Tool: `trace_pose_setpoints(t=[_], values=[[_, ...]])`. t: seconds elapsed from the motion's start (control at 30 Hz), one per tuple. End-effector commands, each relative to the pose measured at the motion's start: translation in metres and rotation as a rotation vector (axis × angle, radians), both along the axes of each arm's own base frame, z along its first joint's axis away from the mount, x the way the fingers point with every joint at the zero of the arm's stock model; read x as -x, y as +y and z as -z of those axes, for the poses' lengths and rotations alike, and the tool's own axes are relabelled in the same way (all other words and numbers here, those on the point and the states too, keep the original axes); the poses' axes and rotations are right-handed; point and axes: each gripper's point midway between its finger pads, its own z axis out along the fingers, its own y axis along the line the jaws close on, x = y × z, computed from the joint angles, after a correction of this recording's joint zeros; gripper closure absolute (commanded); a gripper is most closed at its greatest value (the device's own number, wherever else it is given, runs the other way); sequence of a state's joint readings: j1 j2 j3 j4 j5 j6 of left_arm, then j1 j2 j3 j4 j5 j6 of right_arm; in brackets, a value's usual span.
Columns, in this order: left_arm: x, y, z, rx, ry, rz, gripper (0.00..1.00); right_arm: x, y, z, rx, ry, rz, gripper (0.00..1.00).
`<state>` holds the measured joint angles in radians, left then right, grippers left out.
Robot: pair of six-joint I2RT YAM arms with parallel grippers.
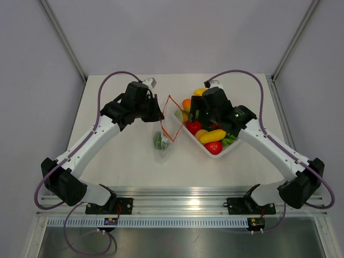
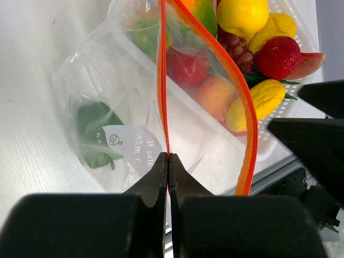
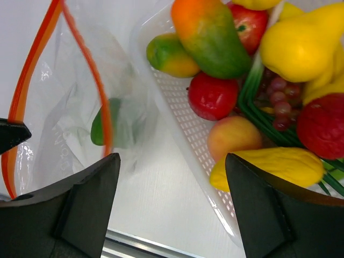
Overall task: Place the food in the zip-top bag and seal the zipper
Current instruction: Adjust the zipper food storage bag at the center of the board, then pick up the fake fruit from the bin.
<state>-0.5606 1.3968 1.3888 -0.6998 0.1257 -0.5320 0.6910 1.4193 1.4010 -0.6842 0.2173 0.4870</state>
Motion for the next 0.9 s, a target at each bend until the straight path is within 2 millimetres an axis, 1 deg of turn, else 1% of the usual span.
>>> trace_pose_setpoints(t=[0.0, 0.03, 0.07, 0.1, 0.13, 0.17, 0.2, 0.23, 0.3, 0.37, 0.4, 0.47, 0.53, 0.6, 0.87], values=[[-0.007, -0.01, -0.014, 0.046, -0.045, 0.025, 1.0, 0.008, -0.046, 0.004, -0.004, -0.004, 0.166, 0.13], [-0.007, -0.01, -0.014, 0.049, -0.045, 0.029, 1.0, 0.012, -0.056, 0.0, -0.029, -0.009, 0.194, 0.14], [-0.008, -0.011, -0.015, 0.052, -0.045, 0.03, 1.0, 0.012, -0.068, 0.004, -0.06, 0.01, 0.253, 0.14], [-0.008, -0.012, -0.016, 0.056, -0.046, 0.031, 1.0, 0.016, -0.075, 0.017, -0.066, 0.041, 0.28, 0.14], [-0.008, -0.013, -0.018, 0.061, -0.047, 0.033, 1.0, 0.021, -0.08, 0.016, -0.113, 0.049, 0.322, 0.14], [-0.008, -0.014, -0.018, 0.061, -0.048, 0.035, 1.0, 0.023, -0.083, 0.019, -0.135, 0.057, 0.342, 0.14], [-0.008, -0.015, -0.019, 0.063, -0.05, 0.036, 1.0, 0.027, -0.091, 0.031, -0.137, 0.079, 0.379, 0.14], [-0.007, -0.017, -0.02, 0.065, -0.05, 0.042, 1.0, 0.029, -0.093, 0.029, -0.18, 0.08, 0.414, 0.15], [-0.008, -0.019, -0.02, 0.067, -0.05, 0.042, 1.0, 0.033, -0.097, 0.04, -0.209, 0.096, 0.451, 0.15], [-0.008, -0.023, -0.018, 0.062, -0.044, 0.05, 1.0, 0.034, -0.094, 0.046, -0.254, 0.121, 0.472, 0.15], [-0.008, -0.024, -0.018, 0.064, -0.045, 0.054, 1.0, 0.035, -0.093, 0.052, -0.26, 0.133, 0.474, 0.15], [-0.007, -0.03, -0.019, 0.065, -0.045, 0.063, 1.0, 0.032, -0.092, 0.058, -0.285, 0.144, 0.504, 0.15], [-0.006, -0.035, -0.021, 0.066, -0.046, 0.072, 1.0, 0.028, -0.092, 0.067, -0.299, 0.157, 0.528, 0.15], [-0.006, -0.036, -0.022, 0.065, -0.051, 0.076, 1.0, 0.027, -0.091, 0.076, -0.309, 0.174, 0.534, 0.14], [-0.002, -0.037, -0.021, 0.063, -0.047, 0.081, 1.0, 0.01, -0.088, 0.096, -0.327, 0.186, 0.556, 0.13]])
